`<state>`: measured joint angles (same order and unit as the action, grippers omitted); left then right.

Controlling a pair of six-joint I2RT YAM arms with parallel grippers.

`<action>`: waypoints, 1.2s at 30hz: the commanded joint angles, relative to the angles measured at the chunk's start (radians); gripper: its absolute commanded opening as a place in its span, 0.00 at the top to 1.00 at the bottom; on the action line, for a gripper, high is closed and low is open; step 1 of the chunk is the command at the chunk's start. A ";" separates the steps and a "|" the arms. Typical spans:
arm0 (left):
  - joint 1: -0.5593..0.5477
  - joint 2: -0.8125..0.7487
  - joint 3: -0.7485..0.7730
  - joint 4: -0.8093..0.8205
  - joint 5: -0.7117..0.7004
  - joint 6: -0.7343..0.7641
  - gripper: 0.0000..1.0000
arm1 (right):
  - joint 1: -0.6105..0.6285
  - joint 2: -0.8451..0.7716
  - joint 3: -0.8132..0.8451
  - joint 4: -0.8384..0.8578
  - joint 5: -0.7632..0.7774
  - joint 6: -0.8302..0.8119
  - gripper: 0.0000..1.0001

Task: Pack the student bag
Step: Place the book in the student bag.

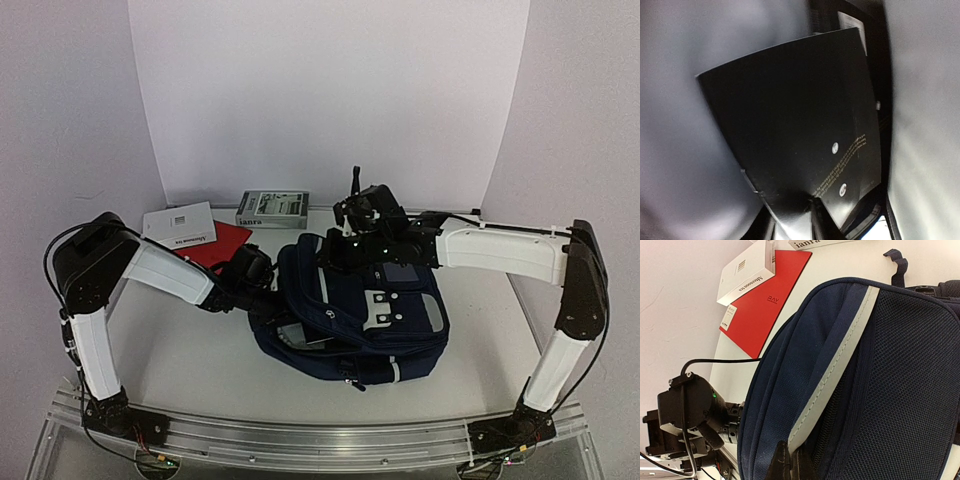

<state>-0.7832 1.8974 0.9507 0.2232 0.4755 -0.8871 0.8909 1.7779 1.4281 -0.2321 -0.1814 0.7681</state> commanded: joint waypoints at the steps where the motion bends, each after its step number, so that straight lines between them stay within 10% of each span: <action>1: -0.052 0.024 0.083 0.081 0.021 0.033 0.81 | 0.009 -0.085 0.037 0.175 0.003 -0.012 1.00; 13: -0.059 -0.082 0.041 -0.055 -0.077 0.110 0.64 | 0.008 -0.114 0.001 0.160 0.074 -0.013 0.99; 23: 0.006 -0.419 -0.089 -0.409 -0.279 0.153 0.37 | -0.045 -0.202 -0.047 -0.004 0.203 -0.049 0.24; 29: 0.094 -0.568 -0.134 -0.551 -0.326 0.149 0.28 | -0.140 -0.260 -0.102 -0.143 0.277 -0.056 0.09; 36: 0.116 -0.613 -0.059 -0.748 -0.359 0.307 0.23 | -0.195 -0.261 -0.230 -0.173 0.190 -0.064 0.13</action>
<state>-0.6677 1.3328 0.8013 -0.4266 0.1753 -0.6947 0.6953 1.5242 1.2533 -0.3547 0.0531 0.7219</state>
